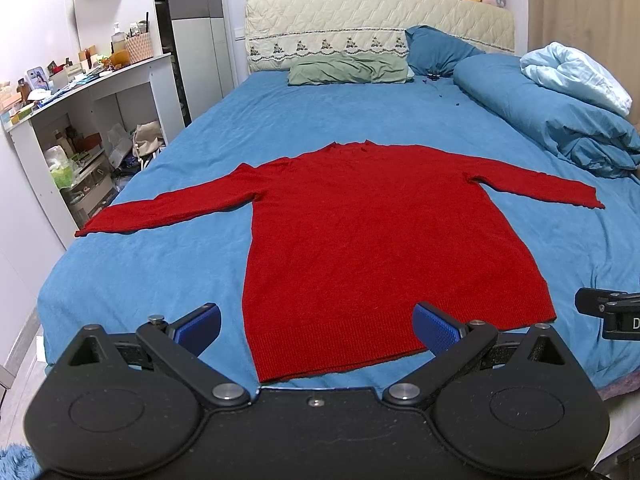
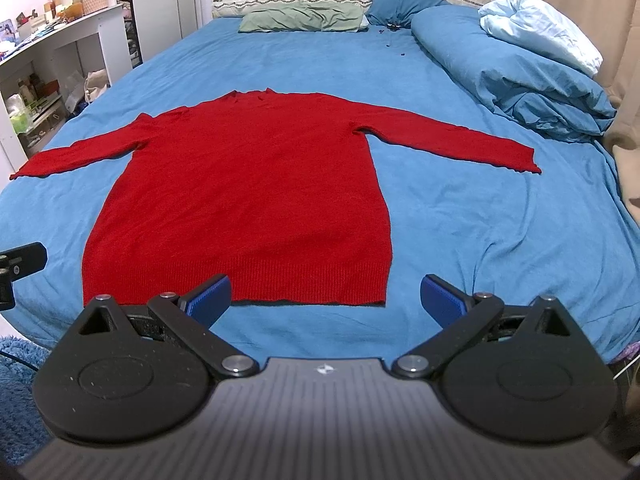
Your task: Fold small clothes
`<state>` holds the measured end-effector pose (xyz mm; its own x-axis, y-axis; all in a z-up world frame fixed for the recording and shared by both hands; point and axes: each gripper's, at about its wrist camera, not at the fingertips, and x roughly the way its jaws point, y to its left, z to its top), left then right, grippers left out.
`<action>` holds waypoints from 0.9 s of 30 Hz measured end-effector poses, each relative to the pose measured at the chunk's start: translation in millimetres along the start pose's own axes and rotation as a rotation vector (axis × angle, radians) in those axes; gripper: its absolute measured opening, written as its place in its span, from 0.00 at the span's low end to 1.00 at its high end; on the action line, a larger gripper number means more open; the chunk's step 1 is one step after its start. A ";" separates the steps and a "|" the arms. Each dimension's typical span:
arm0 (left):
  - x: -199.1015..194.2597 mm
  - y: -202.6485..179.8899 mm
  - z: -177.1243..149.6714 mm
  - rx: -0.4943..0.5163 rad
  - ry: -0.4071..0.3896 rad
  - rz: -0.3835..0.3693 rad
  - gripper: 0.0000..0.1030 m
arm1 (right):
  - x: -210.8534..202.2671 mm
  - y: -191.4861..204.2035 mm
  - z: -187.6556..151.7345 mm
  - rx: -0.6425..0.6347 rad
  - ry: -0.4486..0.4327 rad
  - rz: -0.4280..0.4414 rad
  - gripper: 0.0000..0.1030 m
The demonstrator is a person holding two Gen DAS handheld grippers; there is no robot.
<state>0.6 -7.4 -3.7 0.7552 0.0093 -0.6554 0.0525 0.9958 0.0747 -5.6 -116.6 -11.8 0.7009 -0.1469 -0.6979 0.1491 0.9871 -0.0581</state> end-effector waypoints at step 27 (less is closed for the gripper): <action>-33.1 -29.1 85.3 0.080 -0.211 -0.034 1.00 | -18.7 -37.0 52.2 0.077 -0.129 0.031 1.00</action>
<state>29.8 -44.4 79.9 0.8718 -0.0517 -0.4871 0.1255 0.9848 0.1200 12.1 -153.6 40.6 0.7890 -0.1286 -0.6008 0.1759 0.9842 0.0204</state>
